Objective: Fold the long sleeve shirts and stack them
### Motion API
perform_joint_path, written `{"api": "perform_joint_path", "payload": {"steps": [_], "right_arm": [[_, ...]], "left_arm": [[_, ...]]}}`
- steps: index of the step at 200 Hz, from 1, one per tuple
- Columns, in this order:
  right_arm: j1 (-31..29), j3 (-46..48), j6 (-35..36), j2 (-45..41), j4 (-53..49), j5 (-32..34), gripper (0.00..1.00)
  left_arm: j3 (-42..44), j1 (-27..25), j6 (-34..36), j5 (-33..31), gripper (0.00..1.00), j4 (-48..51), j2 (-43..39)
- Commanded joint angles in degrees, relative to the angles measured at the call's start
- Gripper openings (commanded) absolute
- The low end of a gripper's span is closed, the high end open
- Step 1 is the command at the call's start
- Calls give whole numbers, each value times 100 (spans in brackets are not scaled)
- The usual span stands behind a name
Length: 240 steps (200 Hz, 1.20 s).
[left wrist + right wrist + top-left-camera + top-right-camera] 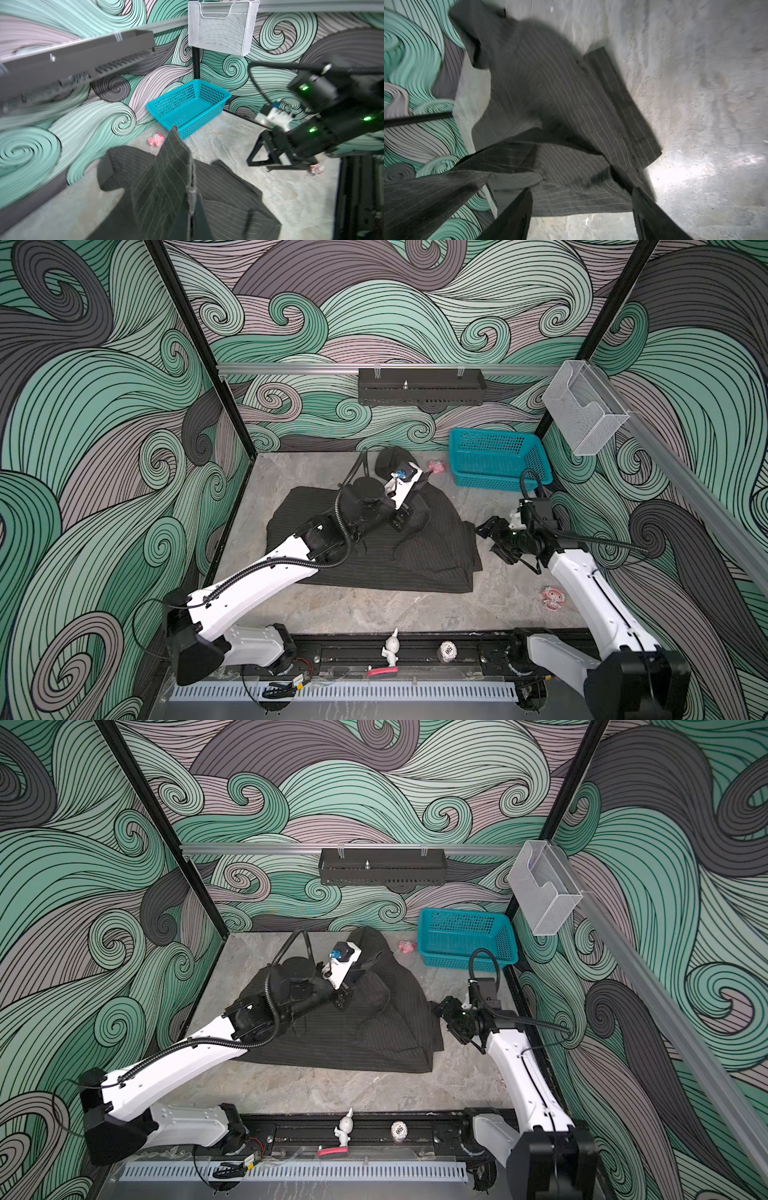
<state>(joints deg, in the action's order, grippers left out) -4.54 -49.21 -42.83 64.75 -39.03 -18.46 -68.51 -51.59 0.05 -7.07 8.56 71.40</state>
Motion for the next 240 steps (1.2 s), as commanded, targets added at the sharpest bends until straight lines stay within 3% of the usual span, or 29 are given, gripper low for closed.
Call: {"api": "perform_joint_path", "payload": {"steps": [1, 25, 73, 147, 172, 240], "right_arm": [[-468, -233, 256, 341, 58, -31, 76], [-881, -200, 262, 629, 149, 18, 77], [-1128, -123, 220, 893, 302, 70, 77], [-1442, -530, 380, 1620, 197, 116, 71], [-1614, -520, 407, 1845, 192, 141, 68], [-1736, -416, 407, 2417, 426, 167, 58]], "left_arm": [[591, 44, -1134, -26, 0, -91, -356], [698, 58, -1145, -30, 0, 144, -903], [1235, 194, -8, 118, 0, -88, -1844], [1726, 705, 1704, 1772, 0, 546, -2716], [1850, 881, 1761, 2142, 0, 617, -2790], [2407, 1562, 1837, 2203, 0, 416, -3061]]}}
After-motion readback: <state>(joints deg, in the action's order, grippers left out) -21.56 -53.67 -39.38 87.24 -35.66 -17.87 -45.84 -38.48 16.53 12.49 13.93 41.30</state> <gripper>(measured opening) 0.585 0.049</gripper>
